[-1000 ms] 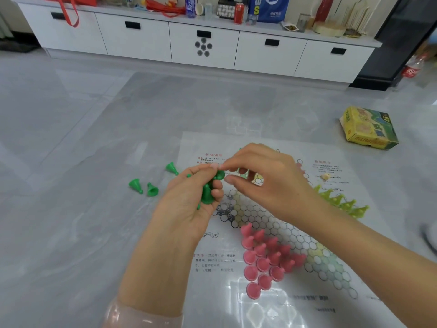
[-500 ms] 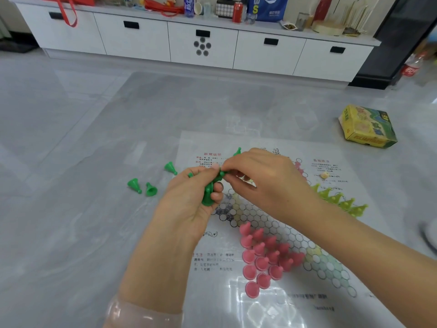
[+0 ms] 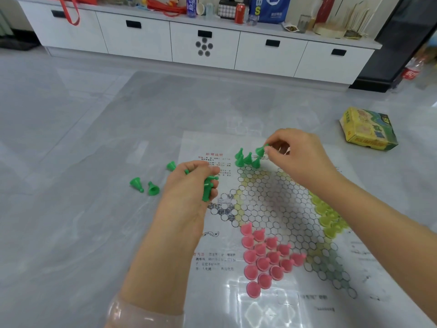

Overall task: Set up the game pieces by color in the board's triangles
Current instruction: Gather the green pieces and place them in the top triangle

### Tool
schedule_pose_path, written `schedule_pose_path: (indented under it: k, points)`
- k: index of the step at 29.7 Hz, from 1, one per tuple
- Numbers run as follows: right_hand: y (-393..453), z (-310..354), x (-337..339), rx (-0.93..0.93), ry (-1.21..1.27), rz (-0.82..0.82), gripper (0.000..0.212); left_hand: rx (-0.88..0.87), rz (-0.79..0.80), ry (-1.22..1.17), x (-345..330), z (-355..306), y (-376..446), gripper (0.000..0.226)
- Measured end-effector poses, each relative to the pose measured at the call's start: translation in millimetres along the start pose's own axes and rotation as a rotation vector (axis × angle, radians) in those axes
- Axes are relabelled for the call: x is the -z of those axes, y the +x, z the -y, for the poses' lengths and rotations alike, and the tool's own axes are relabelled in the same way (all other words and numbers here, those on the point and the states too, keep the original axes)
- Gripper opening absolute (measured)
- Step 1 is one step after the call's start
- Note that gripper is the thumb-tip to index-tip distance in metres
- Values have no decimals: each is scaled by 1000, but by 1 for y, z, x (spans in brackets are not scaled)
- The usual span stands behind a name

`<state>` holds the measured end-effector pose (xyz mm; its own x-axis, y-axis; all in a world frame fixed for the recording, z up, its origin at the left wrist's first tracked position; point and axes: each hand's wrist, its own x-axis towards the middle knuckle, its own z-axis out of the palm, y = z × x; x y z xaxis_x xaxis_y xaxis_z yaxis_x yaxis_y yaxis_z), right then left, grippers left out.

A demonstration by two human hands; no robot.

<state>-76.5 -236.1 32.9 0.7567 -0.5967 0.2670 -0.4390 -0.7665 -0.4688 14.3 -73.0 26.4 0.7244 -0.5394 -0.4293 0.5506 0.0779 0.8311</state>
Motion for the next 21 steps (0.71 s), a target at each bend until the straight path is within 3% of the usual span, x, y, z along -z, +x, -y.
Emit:
schedule_pose_path:
  k: [7,13,21]
  points:
    - [6,-7,-13,103,-252,113,14,-2,-8,19,-2,1,-1,20]
    - [8,-4,-23,105,-320,147,16,-38,26,75,-1,2,0,6]
    - [9,-3,-29,69,-331,161,17,-22,-11,51,-1,-2,-2,15]
